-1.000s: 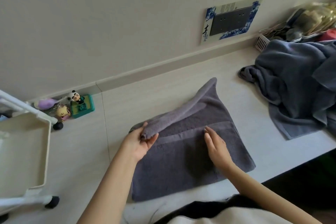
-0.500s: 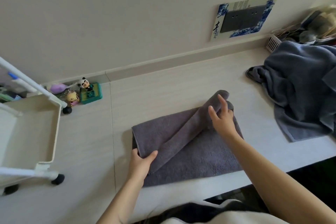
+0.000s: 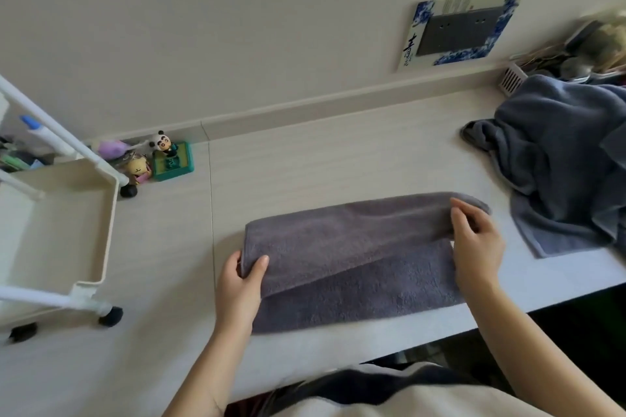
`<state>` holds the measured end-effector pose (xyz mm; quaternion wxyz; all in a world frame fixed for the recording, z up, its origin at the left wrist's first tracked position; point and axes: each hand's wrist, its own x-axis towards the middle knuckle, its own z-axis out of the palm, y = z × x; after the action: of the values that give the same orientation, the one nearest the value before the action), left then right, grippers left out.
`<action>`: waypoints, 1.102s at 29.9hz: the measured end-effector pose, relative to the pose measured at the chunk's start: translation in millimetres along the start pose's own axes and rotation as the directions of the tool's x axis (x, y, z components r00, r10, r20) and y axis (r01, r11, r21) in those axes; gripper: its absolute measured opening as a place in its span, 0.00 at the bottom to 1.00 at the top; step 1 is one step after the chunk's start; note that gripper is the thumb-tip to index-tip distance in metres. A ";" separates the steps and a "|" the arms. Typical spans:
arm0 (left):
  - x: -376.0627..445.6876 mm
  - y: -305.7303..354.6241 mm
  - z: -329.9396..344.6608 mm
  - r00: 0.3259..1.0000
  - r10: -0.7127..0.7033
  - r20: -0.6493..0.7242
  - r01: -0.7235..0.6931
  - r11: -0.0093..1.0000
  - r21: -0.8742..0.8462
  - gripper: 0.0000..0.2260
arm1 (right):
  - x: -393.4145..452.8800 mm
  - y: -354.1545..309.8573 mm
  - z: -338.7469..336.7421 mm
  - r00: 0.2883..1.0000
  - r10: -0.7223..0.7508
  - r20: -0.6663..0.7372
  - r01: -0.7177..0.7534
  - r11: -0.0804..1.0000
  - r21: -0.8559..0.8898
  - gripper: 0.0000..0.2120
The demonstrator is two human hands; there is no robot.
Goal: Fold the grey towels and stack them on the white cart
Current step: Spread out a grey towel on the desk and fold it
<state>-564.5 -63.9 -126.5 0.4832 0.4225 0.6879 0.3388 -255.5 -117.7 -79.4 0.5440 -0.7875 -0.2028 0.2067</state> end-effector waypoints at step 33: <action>-8.0 -49.4 12.8 0.977 0.210 -0.025 -0.152 0.780 0.607 0.13 | -25.8 95.1 -18.4 0.977 -0.008 0.214 0.130 0.817 -0.562 0.19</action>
<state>-563.5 -90.9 -170.5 0.2575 0.6020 0.7372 0.1667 -257.9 -177.0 -160.2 0.2660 -0.8815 -0.3378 0.1949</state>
